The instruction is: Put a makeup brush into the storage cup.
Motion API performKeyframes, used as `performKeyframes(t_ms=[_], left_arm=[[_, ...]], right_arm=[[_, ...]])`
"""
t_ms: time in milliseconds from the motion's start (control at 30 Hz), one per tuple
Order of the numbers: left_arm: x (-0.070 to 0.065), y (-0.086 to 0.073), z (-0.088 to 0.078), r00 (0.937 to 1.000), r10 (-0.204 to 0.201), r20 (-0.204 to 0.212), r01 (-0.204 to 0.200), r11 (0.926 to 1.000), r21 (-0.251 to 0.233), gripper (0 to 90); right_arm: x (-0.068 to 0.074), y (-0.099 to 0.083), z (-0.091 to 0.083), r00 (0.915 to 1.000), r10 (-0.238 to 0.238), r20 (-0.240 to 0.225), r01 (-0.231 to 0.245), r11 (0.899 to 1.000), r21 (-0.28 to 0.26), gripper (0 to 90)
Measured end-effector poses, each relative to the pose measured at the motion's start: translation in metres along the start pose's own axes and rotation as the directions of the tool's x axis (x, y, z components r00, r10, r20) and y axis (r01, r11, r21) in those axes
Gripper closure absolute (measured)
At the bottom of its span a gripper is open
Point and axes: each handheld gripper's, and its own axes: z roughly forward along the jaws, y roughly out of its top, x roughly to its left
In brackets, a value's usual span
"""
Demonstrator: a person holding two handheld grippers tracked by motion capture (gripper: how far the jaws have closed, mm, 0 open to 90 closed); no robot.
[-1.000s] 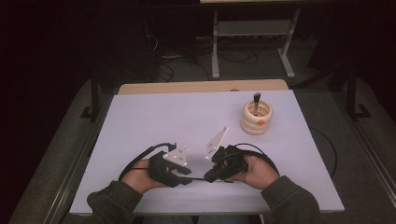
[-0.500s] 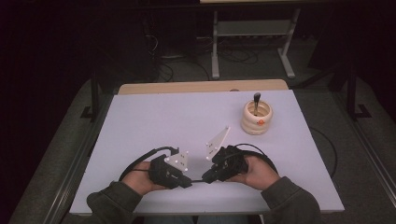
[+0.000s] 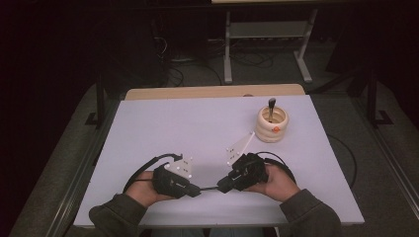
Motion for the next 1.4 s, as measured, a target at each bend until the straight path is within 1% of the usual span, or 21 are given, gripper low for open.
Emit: performKeyframes(t_ms=[33, 100, 133, 167, 267, 333, 367, 400, 467, 533, 567, 733, 800, 933, 1067, 1133, 1200, 1233, 1267, 1300, 1400], left_arm=[[0.000, 0.000, 0.000, 1.0000, 0.009, 0.001, -0.009, 1.0000, 0.000, 84.9], [-0.001, 0.000, 0.001, 1.0000, 0.003, -0.007, -0.003, 1.0000, 0.009, 83.6], [-0.001, 0.000, 0.001, 1.0000, 0.003, -0.007, -0.003, 1.0000, 0.009, 80.5], [-0.001, 0.001, 0.001, 0.9999, -0.007, 0.010, 0.007, 0.9999, 0.014, 74.6], [-0.002, 0.004, 0.004, 0.9999, 0.010, 0.010, -0.010, 0.9997, 0.022, 69.3], [-0.003, 0.005, 0.006, 0.9998, 0.013, 0.015, -0.014, 0.9994, 0.032, 69.3], [-0.003, 0.005, 0.006, 0.9998, 0.013, 0.015, -0.014, 0.9994, 0.032, 69.9], [-0.004, 0.007, 0.008, 0.9997, 0.015, 0.019, -0.016, 0.9991, 0.040, 71.4], [-0.005, 0.009, 0.009, 0.9996, 0.018, 0.020, -0.019, 0.9989, 0.043, 77.6], [-0.006, 0.010, 0.009, 0.9997, 0.021, 0.014, -0.022, 0.9989, 0.042, 83.8], [-0.006, 0.010, 0.009, 0.9997, 0.021, 0.014, -0.022, 0.9989, 0.042, 84.4], [-0.007, 0.010, 0.008, 0.9996, 0.027, -0.003, -0.027, 0.9991, 0.032, 85.5], [-0.006, 0.008, 0.007, 0.9996, 0.022, -0.017, -0.021, 0.9991, 0.036, 85.6], [-0.005, 0.004, 0.006, 0.9998, 0.010, -0.016, -0.009, 0.9998, 0.019, 85.6], [-0.004, 0.003, 0.006, 0.9999, 0.007, -0.011, -0.007, 0.9999, 0.014, 85.5], [-0.004, 0.003, 0.007, 1.0000, 0.001, -0.008, -0.001, 0.9999, 0.014, 84.5], [-0.004, 0.003, 0.009, 1.0000, -0.008, 0.001, 0.008, 0.9998, 0.020, 79.8], [-0.005, 0.004, 0.010, 1.0000, -0.008, 0.004, 0.008, 0.9995, 0.029, 79.8], [-0.006, 0.004, 0.010, 1.0000, -0.004, 0.005, 0.004, 0.9994, 0.035, 79.8], [-0.006, 0.004, 0.011, 1.0000, -0.001, 0.004, 0.001, 0.9993, 0.037, 83.7], [-0.005, 0.004, 0.009, 0.9999, 0.000, -0.015, 0.000, 0.9995, 0.032, 85.0]], right_arm=[[0.001, 0.001, 0.000, 0.9996, -0.028, -0.008, 0.028, 1.000, -0.001, 83.2], [0.001, 0.003, 0.000, 0.9993, -0.030, -0.023, 0.031, 0.999, 0.009, 84.4], [0.001, 0.004, 0.000, 0.9993, -0.025, -0.027, 0.026, 0.999, 0.026, 84.5], [0.000, 0.005, 0.000, 0.9991, -0.025, -0.033, 0.026, 0.999, 0.041, 84.6], [0.002, 0.010, 0.003, 0.9992, -0.034, -0.023, 0.037, 0.994, 0.107, 84.6], [0.003, 0.013, 0.006, 0.9983, -0.055, -0.017, 0.057, 0.988, 0.143, 84.6], [0.003, 0.013, 0.006, 0.9983, -0.055, -0.017, 0.057, 0.988, 0.143, 84.6], [0.005, 0.017, 0.008, 0.9974, -0.069, -0.020, 0.072, 0.984, 0.164, 84.6], [0.005, 0.020, 0.008, 0.9963, -0.083, -0.021, 0.086, 0.981, 0.172, 84.6], [0.006, 0.023, 0.006, 0.9965, -0.081, -0.020, 0.084, 0.981, 0.173, 84.6], [0.006, 0.023, 0.006, 0.9965, -0.081, -0.020, 0.084, 0.981, 0.173, 84.6], [0.008, 0.023, 0.003, 0.9966, -0.082, -0.010, 0.082, 0.984, 0.156, 83.7], [0.005, 0.020, 0.000, 0.9973, -0.073, -0.005, 0.073, 0.988, 0.136, 81.4], [0.002, 0.016, -0.005, 0.9988, -0.049, -0.005, 0.049, 0.993, 0.106, 81.8], [0.002, 0.017, -0.006, 0.9985, -0.053, -0.011, 0.054, 0.994, 0.098, 84.0], [0.001, 0.020, -0.005, 0.9983, -0.051, -0.026, 0.054, 0.991, 0.120, 84.5], [0.001, 0.022, -0.004, 0.9979, -0.050, -0.041, 0.055, 0.988, 0.143, 84.5], [0.001, 0.022, -0.004, 0.9979, -0.050, -0.041, 0.055, 0.988, 0.143, 84.5], [0.001, 0.024, -0.003, 0.9975, -0.059, -0.037, 0.065, 0.985, 0.162, 84.5], [0.003, 0.028, -0.002, 0.9972, -0.064, -0.039, 0.070, 0.980, 0.186, 84.5], [0.004, 0.033, -0.004, 0.9969, -0.074, -0.027, 0.078, 0.980, 0.182, 84.0]])
